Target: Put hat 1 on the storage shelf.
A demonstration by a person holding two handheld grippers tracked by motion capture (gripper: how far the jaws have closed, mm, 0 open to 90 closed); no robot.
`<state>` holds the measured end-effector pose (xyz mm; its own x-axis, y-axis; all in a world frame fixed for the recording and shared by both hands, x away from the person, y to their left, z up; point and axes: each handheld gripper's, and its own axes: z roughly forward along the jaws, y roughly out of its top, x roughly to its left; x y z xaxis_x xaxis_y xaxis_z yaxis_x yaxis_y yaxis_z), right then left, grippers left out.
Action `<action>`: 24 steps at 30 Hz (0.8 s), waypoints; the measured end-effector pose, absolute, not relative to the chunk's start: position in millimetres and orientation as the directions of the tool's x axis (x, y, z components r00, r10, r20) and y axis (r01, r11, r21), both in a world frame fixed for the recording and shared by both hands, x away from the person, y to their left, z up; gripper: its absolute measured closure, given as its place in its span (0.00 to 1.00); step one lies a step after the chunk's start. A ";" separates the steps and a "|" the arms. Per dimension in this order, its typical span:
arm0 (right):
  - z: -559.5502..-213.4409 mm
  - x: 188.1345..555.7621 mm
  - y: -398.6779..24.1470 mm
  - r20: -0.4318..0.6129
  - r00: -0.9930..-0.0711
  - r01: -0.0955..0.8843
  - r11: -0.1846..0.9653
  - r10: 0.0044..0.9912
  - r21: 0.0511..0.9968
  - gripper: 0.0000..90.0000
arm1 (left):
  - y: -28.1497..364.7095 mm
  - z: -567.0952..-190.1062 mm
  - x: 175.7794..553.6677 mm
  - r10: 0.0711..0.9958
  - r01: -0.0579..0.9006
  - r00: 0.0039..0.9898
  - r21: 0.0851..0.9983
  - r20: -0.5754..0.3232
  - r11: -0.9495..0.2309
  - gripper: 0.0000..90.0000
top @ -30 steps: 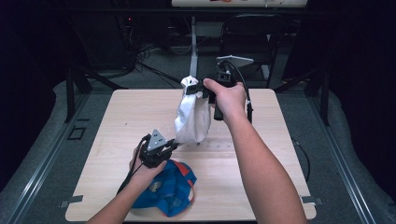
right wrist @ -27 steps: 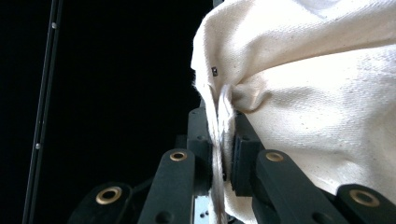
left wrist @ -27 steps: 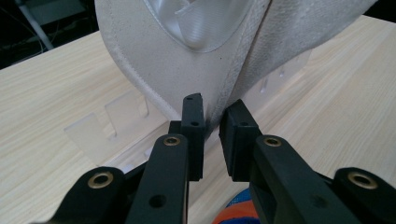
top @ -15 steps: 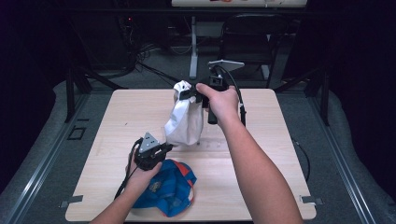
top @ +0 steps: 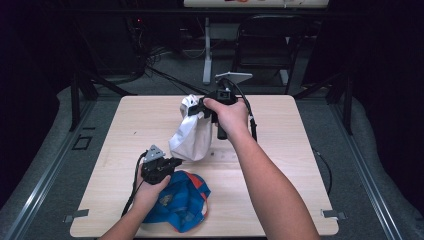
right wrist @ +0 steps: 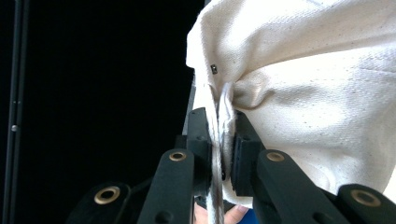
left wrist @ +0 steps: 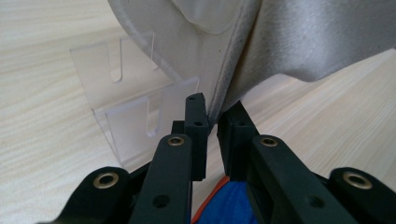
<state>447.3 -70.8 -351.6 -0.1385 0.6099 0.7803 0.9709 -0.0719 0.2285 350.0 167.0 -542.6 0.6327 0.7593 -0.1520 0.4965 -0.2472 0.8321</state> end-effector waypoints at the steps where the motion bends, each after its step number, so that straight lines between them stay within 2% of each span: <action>1: -353.3 447.7 -70.8 0.776 -0.139 0.972 -0.065 0.615 0.226 0.90 | 166.3 -544.0 350.2 0.759 0.495 0.635 0.831 -0.146 -0.254 0.92; 6: -359.0 448.5 -72.1 0.773 -0.136 0.972 -0.067 0.620 0.225 0.89 | 164.2 -543.9 349.3 0.764 0.488 0.636 0.825 -0.113 -0.284 0.91; 10: -356.3 446.1 -77.9 0.768 -0.141 0.969 -0.072 0.625 0.237 0.85 | 165.3 -542.5 347.7 0.770 0.493 0.628 0.822 -0.110 -0.285 0.81; 11: -354.5 444.9 -79.4 0.768 -0.140 0.967 -0.082 0.625 0.243 0.84 | 166.0 -540.5 345.4 0.774 0.491 0.626 0.820 -0.097 -0.294 0.81; 16: -342.3 435.2 -97.7 0.763 -0.175 0.952 -0.090 0.623 0.292 0.78 | 173.8 -534.0 335.3 0.777 0.470 0.622 0.840 -0.096 -0.272 0.66; 24: -335.8 409.9 -125.9 0.731 -0.248 0.925 -0.070 0.635 0.374 0.70 | 202.5 -523.9 322.9 0.792 0.499 0.597 0.833 -0.131 -0.238 0.59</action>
<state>409.9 -125.9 -335.8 -0.2479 0.6354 0.7313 0.9246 -0.0702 0.3744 322.9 202.5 -523.9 0.5967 0.7917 -0.1310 0.4990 -0.2382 0.8332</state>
